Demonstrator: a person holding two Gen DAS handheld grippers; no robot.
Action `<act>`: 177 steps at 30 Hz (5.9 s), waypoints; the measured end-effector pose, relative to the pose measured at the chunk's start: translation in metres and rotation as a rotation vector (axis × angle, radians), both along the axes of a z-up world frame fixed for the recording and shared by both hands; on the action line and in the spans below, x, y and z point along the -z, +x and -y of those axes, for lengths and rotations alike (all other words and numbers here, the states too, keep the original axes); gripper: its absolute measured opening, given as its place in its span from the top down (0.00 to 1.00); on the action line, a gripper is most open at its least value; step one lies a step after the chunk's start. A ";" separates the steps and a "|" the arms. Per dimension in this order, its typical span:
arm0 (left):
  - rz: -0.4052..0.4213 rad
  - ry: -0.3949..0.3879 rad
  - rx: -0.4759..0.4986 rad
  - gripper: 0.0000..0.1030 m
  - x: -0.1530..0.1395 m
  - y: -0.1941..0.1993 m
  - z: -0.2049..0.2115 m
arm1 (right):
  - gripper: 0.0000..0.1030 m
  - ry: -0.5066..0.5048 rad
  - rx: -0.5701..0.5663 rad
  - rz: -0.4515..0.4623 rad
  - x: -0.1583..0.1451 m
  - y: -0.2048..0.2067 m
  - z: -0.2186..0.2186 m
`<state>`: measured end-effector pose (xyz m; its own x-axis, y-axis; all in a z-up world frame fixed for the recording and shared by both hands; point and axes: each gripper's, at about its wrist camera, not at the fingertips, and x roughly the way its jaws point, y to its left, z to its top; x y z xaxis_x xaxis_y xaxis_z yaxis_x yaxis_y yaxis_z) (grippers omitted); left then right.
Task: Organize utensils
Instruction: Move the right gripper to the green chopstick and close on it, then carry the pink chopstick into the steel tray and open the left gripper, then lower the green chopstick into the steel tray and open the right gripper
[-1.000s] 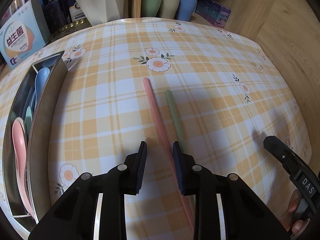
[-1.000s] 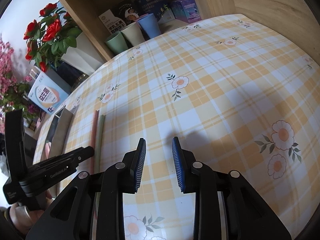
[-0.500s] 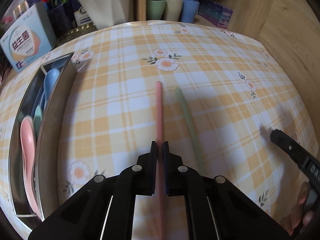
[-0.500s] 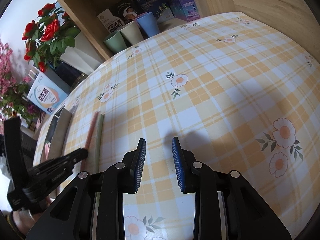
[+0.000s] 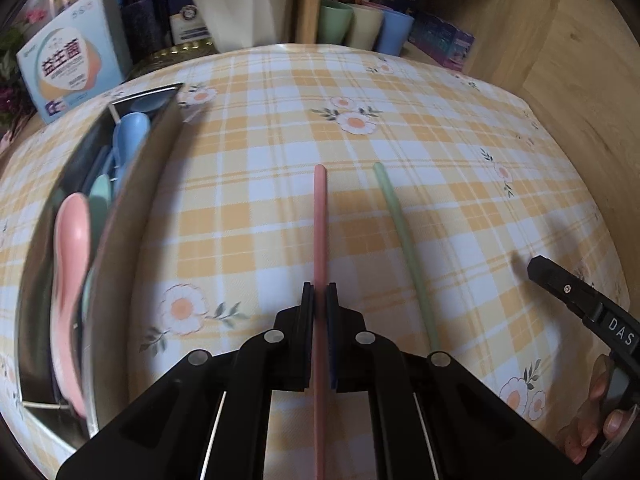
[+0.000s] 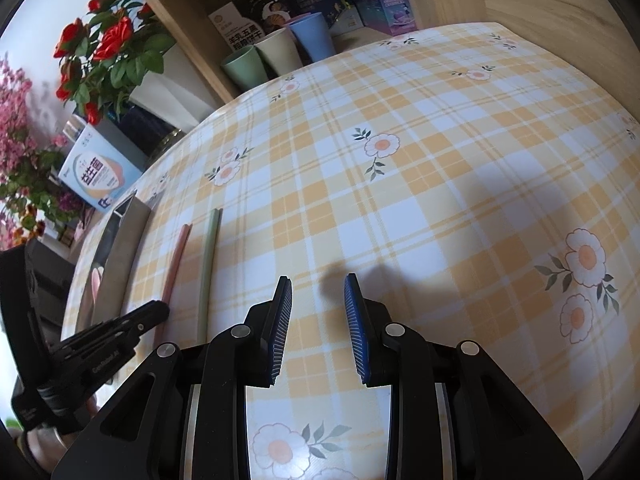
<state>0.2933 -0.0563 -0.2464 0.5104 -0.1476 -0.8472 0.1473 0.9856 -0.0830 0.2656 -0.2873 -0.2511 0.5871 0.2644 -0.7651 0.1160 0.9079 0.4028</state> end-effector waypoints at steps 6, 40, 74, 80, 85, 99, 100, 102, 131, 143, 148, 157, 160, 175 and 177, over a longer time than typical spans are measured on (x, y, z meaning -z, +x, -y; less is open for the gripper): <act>0.103 -0.034 -0.013 0.95 -0.037 -0.019 -0.018 | 0.73 -0.017 -0.049 -0.001 -0.002 0.002 -0.016; 0.126 -0.207 -0.157 0.95 -0.047 -0.058 -0.099 | 0.92 -0.341 -0.296 -0.040 0.000 0.021 -0.132; 0.137 -0.261 -0.195 0.94 -0.108 -0.007 -0.187 | 0.94 -0.018 -0.188 0.067 -0.036 0.014 -0.095; 0.073 -0.218 -0.151 0.94 -0.093 0.021 -0.178 | 0.94 0.000 -0.164 0.061 -0.032 0.016 -0.085; -0.006 -0.208 -0.114 0.94 -0.061 0.033 -0.157 | 0.94 0.006 -0.147 0.052 -0.029 0.016 -0.078; -0.080 -0.146 -0.076 0.94 -0.031 0.051 -0.144 | 0.94 0.014 -0.131 0.034 -0.024 0.016 -0.071; -0.079 -0.148 -0.072 0.94 -0.031 0.052 -0.144 | 0.94 0.012 -0.133 0.035 -0.025 0.016 -0.072; -0.078 -0.148 -0.067 0.94 -0.031 0.054 -0.143 | 0.94 0.010 -0.136 0.036 -0.025 0.016 -0.073; 0.134 -0.079 -0.091 0.14 -0.089 -0.012 -0.218 | 0.94 0.024 -0.262 -0.042 -0.063 0.038 -0.167; 0.163 -0.033 -0.128 0.06 -0.089 -0.036 -0.264 | 0.94 0.042 -0.252 -0.125 -0.060 0.070 -0.237; 0.186 -0.038 -0.131 0.06 -0.093 -0.045 -0.273 | 0.94 0.064 -0.219 -0.167 -0.052 0.081 -0.253; 0.211 -0.068 -0.142 0.06 -0.096 -0.053 -0.280 | 0.94 0.073 -0.163 -0.212 -0.042 0.095 -0.268; 0.209 -0.072 -0.140 0.06 -0.095 -0.054 -0.280 | 0.94 0.081 -0.145 -0.226 -0.037 0.099 -0.267; 0.188 -0.078 -0.116 0.06 -0.099 -0.051 -0.264 | 0.92 0.117 -0.180 -0.233 -0.036 0.102 -0.265; 0.188 -0.067 -0.115 0.06 -0.103 -0.050 -0.260 | 0.92 0.101 -0.196 -0.218 -0.041 0.101 -0.265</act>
